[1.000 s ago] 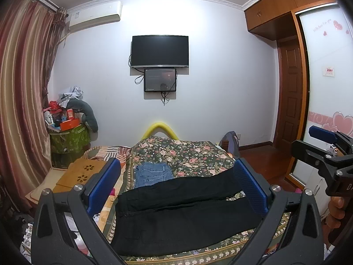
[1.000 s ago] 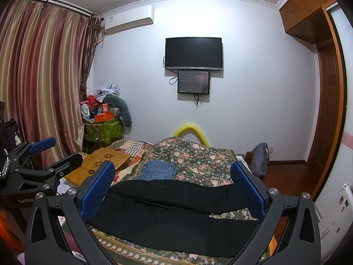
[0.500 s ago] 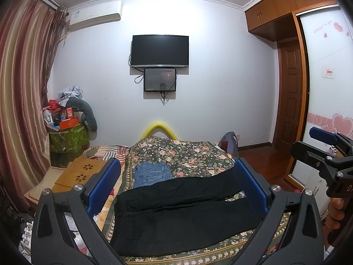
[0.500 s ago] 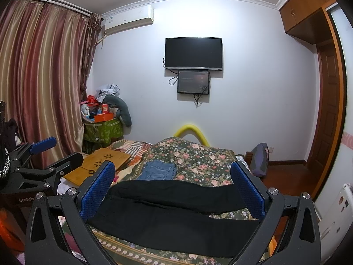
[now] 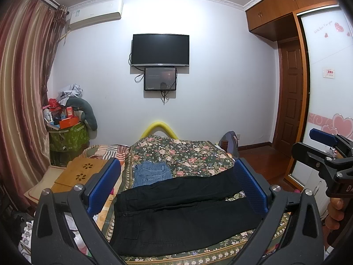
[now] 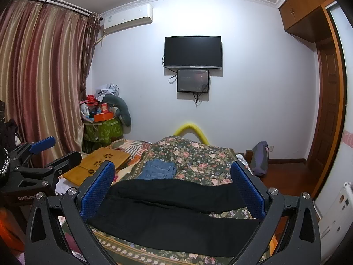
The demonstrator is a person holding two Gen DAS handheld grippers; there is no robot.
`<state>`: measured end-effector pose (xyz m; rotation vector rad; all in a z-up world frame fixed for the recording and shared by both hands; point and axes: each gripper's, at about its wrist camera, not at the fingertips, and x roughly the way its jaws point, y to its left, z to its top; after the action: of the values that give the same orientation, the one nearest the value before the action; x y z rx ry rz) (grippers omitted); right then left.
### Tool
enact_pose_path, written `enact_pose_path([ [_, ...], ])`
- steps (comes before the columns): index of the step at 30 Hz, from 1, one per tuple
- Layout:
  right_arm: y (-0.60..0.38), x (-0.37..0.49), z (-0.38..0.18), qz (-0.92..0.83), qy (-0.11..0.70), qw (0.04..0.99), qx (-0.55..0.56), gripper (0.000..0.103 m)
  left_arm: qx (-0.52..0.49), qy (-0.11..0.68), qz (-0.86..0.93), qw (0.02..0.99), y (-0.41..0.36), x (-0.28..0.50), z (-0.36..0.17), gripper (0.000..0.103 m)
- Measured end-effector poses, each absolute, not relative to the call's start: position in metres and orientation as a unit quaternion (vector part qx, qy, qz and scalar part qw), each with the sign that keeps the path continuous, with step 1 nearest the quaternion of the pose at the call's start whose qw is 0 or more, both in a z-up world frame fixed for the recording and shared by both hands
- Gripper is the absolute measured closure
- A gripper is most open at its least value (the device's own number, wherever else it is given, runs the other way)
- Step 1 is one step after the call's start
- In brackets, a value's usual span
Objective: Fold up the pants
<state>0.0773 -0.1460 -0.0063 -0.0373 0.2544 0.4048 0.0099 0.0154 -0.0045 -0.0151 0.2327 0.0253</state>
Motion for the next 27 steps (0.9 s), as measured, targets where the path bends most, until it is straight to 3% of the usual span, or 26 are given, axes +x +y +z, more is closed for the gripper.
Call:
enact_pose_path([
  [11,-0.145,0.098,-0.019,0.177,0.137,0.974,-0.021,0.000,0.008,0.125,0.027,0.992,0.024,0.034,-0.013,0.000],
  [27,-0.153,0.231,-0.089,0.148,0.224,0.962,-0.052,0.000,0.026,0.215,0.093,0.972,0.119,0.194,-0.071,0.000],
])
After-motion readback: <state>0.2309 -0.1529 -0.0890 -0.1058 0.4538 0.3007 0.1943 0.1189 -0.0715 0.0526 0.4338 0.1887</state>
